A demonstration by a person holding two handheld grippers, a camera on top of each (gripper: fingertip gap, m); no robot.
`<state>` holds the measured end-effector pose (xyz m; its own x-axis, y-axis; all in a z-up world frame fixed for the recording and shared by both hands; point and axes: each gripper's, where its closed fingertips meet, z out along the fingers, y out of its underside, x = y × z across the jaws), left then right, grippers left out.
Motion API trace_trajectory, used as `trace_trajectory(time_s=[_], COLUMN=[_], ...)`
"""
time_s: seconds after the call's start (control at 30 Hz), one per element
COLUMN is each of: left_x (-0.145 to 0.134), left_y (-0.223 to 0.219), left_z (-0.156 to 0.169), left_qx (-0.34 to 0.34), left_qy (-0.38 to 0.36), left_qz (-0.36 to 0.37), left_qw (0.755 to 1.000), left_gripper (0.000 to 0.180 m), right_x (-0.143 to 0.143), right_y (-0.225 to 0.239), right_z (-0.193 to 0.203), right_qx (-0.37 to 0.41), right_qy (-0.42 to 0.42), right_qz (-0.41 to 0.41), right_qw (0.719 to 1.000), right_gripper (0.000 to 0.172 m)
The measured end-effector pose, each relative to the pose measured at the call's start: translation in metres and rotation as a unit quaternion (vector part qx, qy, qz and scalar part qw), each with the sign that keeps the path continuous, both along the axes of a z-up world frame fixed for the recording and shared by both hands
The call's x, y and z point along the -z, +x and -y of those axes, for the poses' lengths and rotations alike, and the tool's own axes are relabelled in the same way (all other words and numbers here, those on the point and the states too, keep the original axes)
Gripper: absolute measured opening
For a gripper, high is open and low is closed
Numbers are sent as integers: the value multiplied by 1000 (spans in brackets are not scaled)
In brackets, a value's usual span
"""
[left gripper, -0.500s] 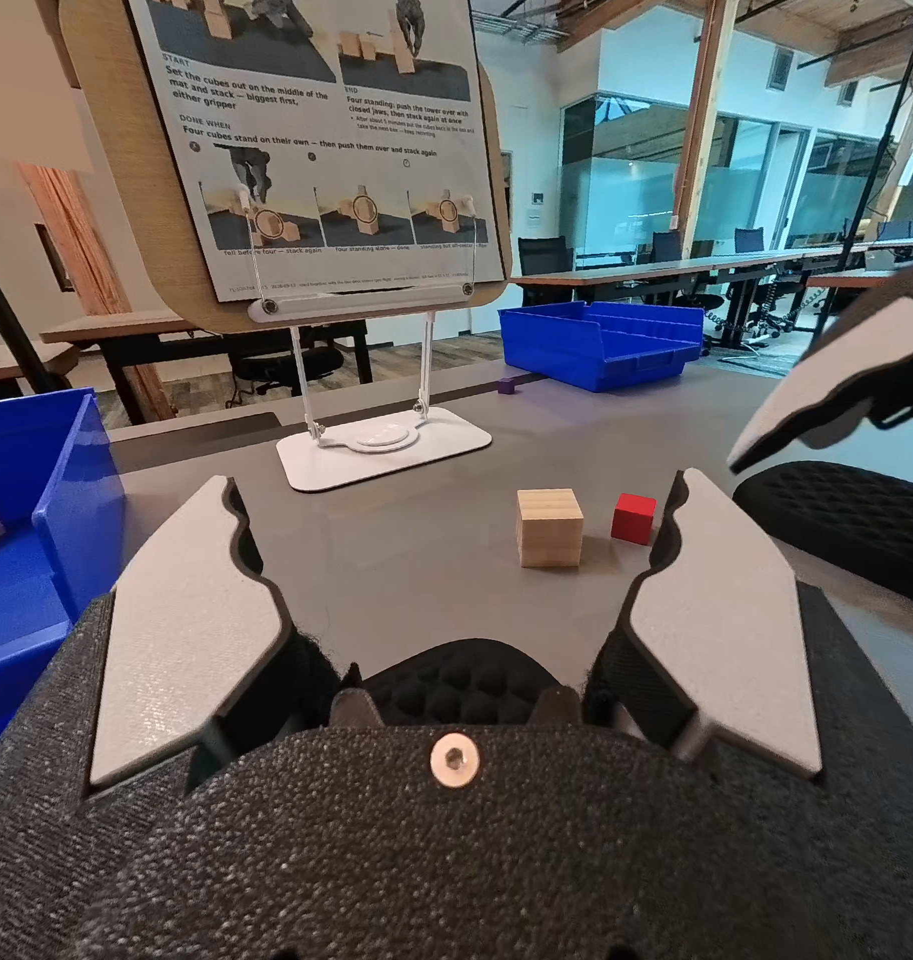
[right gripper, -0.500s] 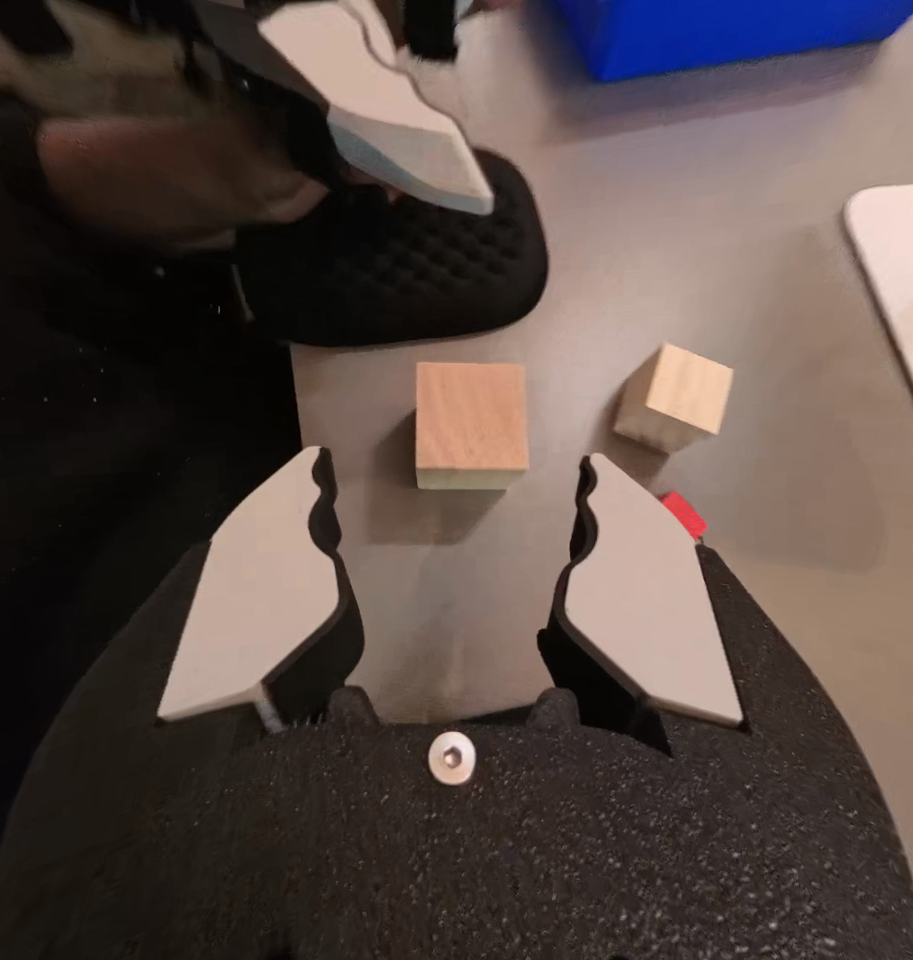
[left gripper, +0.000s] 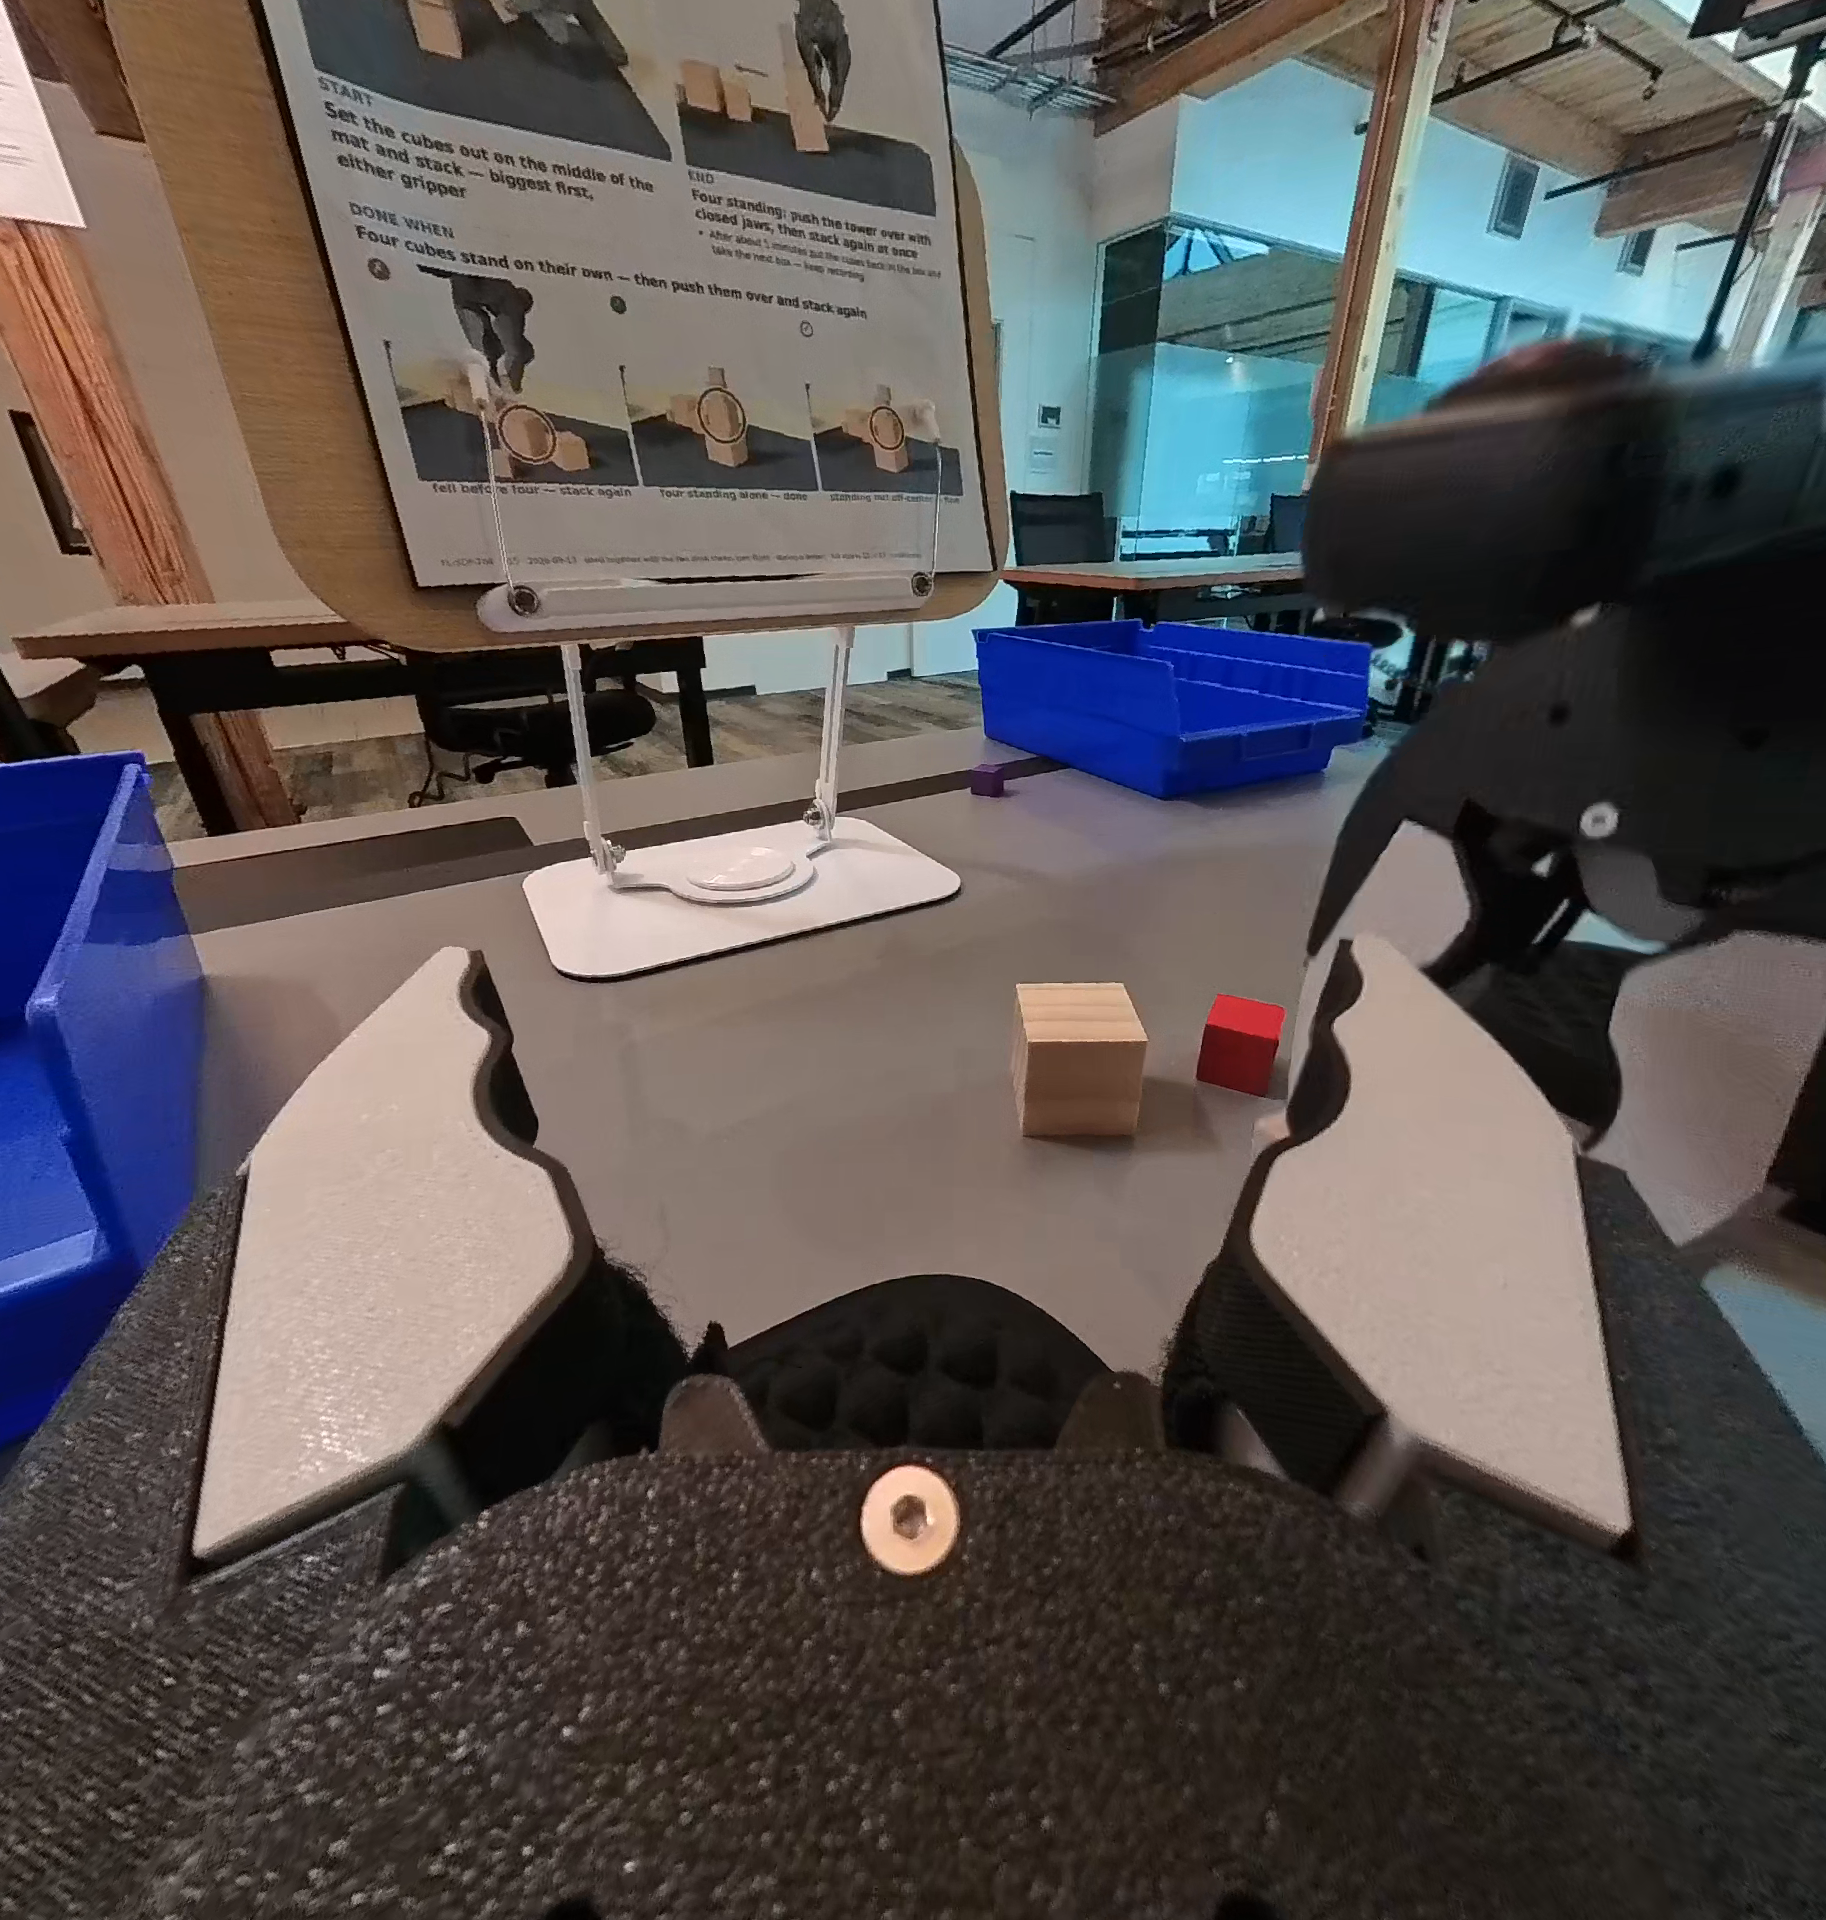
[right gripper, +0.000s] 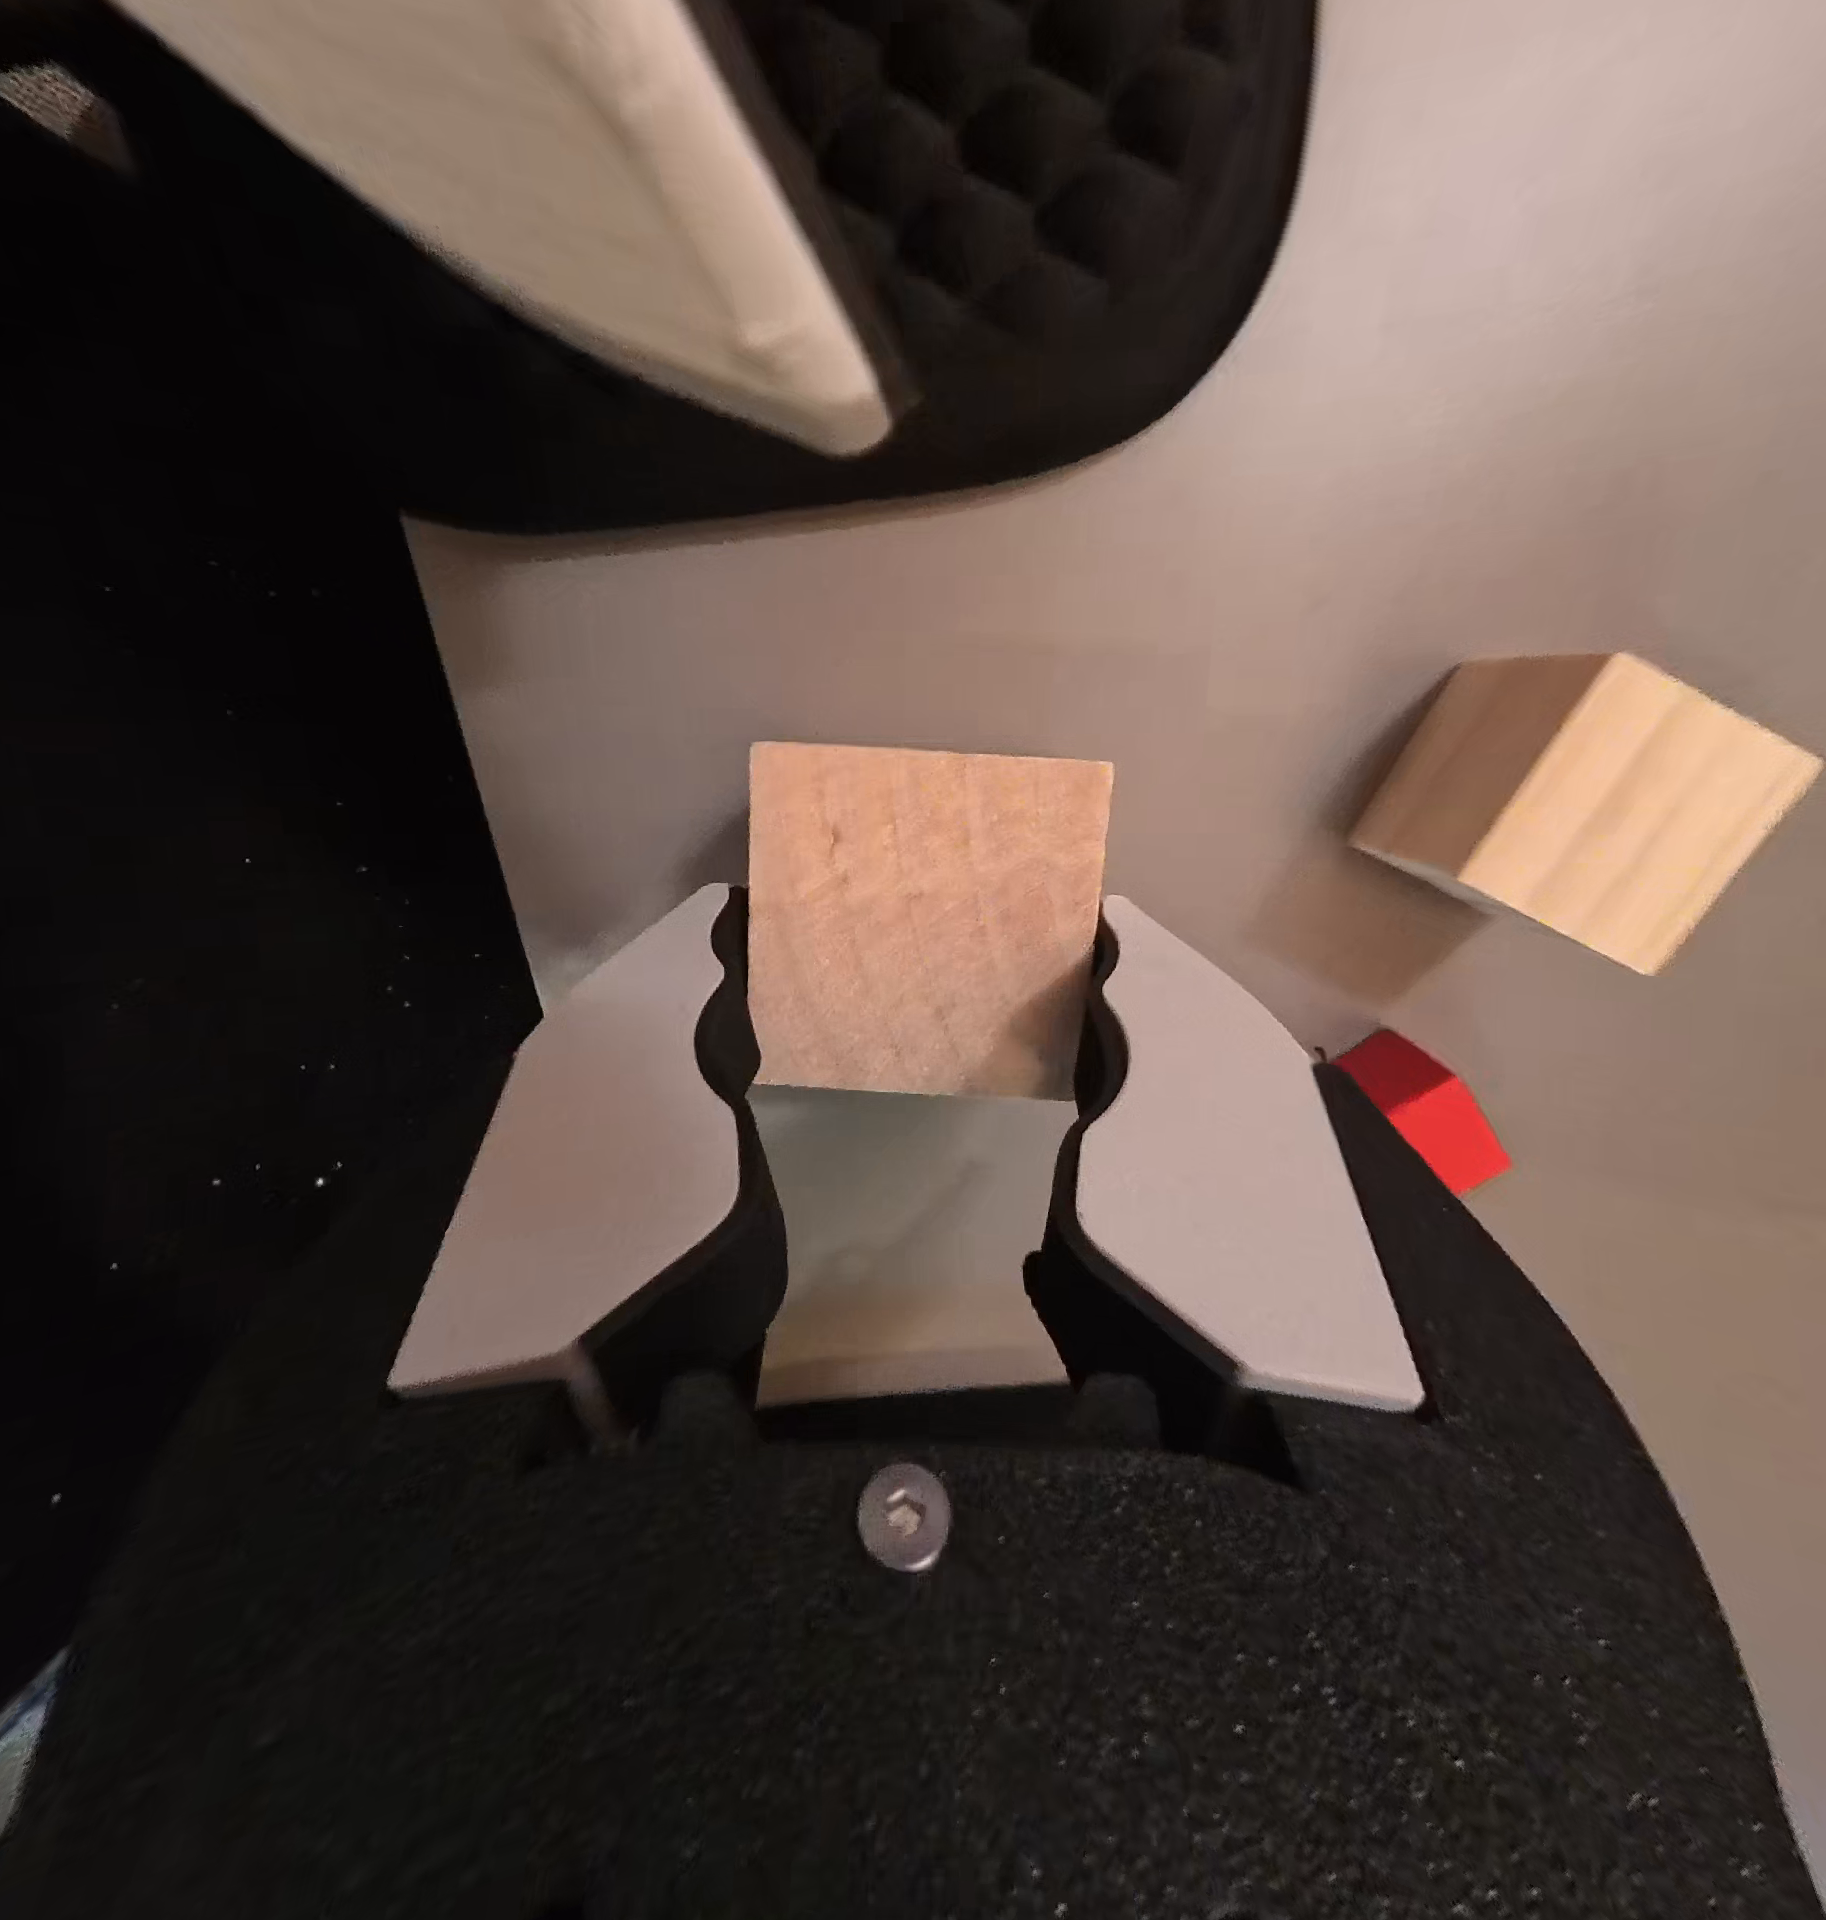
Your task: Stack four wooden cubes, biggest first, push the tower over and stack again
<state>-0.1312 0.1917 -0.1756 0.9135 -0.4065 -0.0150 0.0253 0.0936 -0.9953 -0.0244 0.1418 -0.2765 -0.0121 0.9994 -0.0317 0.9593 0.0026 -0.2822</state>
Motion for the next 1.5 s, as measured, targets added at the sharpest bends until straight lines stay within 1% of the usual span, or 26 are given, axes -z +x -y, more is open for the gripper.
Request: trace_trajectory(time_s=[0.07,0.13,0.27,0.33,0.37,0.43,0.57,0.67,0.8,1.0,1.23,1.4,1.5], left_x=[0,0,1,1,1,1,2,2,2,2,1,2,2], left_y=[0,1,2,2,2,2,2,2,1,0,1,1,1], left_z=[0,1,1,0,0,0,0,0,0,0,0,0,0], left_qx=[-2,-1,0,-1,-1,-3,-2,-1,1,2,3,4,4], left_qy=[1,2,2,2,2,1,0,-1,-2,-2,0,-1,-1], left_qz=[-3,-6,-9,-10,-11,-12,-13,-8,-2,0,-1,0,1], left_qw=[1000,1000,1000,1000,1000,1000,1000,1000,1000,1000,1000,1000,1000], left_gripper=[141,140,140,140,140,139,138,138,137,136,135,135,134], right_x=[-16,-39,-85,-96,-97,-87,-51,-30,-11,-2,4,7,7], right_y=[-1,-5,-25,-44,-54,-74,-103,-119,-129,-131,-127,-124,-124], right_z=[-7,-22,-68,-94,-107,-131,-165,-178,-189,-194,-197,-198,-198], right_qx=[-2,3,15,19,15,10,3,1,-2,-6,-19,-48,-79], right_qy=[8,25,78,88,91,92,74,52,43,25,29,26,23], right_qz=[-12,-32,-82,-107,-113,-110,-84,-85,-86,-79,-58,-46,-41], right_qw=[1000,999,993,990,989,990,994,995,995,997,998,997,996], right_gripper=[60,60,60,60,60,60,60,59,59,60,60,60,60])
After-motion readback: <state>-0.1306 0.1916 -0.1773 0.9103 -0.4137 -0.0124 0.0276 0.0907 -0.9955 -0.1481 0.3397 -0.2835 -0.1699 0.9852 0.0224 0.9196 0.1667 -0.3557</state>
